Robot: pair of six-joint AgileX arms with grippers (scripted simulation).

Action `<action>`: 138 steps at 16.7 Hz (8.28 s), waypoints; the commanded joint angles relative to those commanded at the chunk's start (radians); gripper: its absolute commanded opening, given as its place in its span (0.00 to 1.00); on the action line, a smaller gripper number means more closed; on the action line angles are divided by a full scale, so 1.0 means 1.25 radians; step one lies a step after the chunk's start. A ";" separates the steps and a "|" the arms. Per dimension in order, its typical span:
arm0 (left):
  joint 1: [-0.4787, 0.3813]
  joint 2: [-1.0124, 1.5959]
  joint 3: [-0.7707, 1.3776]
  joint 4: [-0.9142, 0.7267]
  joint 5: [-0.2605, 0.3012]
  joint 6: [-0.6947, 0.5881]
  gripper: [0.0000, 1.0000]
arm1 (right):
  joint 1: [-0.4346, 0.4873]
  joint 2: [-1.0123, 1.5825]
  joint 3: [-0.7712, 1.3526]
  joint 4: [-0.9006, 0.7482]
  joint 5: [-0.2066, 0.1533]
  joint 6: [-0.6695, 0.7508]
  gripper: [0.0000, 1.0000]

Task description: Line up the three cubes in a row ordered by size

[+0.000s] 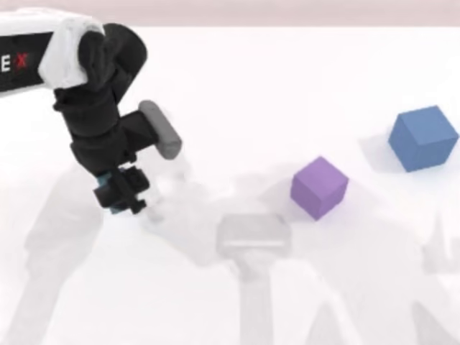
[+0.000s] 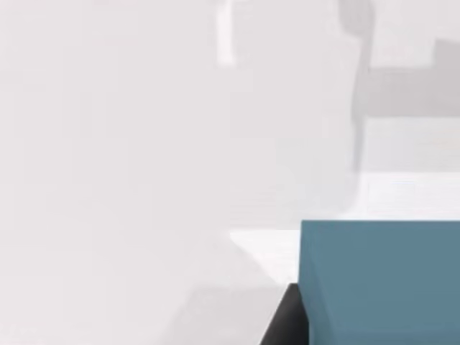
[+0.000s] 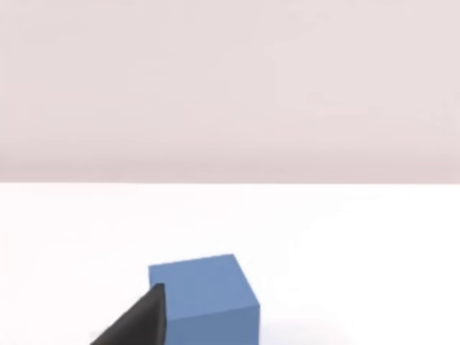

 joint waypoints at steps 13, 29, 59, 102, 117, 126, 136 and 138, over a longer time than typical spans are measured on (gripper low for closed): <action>-0.128 0.048 0.156 -0.106 -0.001 -0.019 0.00 | 0.000 0.000 0.000 0.000 0.000 0.000 1.00; -0.506 0.224 0.485 -0.244 -0.001 -0.088 0.00 | 0.000 0.000 0.000 0.000 0.000 0.000 1.00; -0.508 0.269 0.336 -0.054 -0.001 -0.090 1.00 | 0.000 0.000 0.000 0.000 0.000 0.000 1.00; 0.206 -1.351 -0.936 0.630 -0.025 -0.506 1.00 | 0.354 1.561 1.319 -0.896 0.002 -0.134 1.00; 0.293 -1.579 -1.119 0.788 -0.017 -0.568 1.00 | 0.402 1.779 1.497 -0.978 0.003 -0.153 1.00; 0.293 -1.579 -1.119 0.788 -0.017 -0.568 1.00 | 0.405 1.838 1.345 -0.764 0.003 -0.150 1.00; 0.293 -1.579 -1.119 0.788 -0.017 -0.568 1.00 | 0.405 1.838 1.345 -0.764 0.003 -0.150 0.40; 0.293 -1.579 -1.119 0.788 -0.017 -0.568 1.00 | 0.405 1.838 1.345 -0.764 0.003 -0.150 0.25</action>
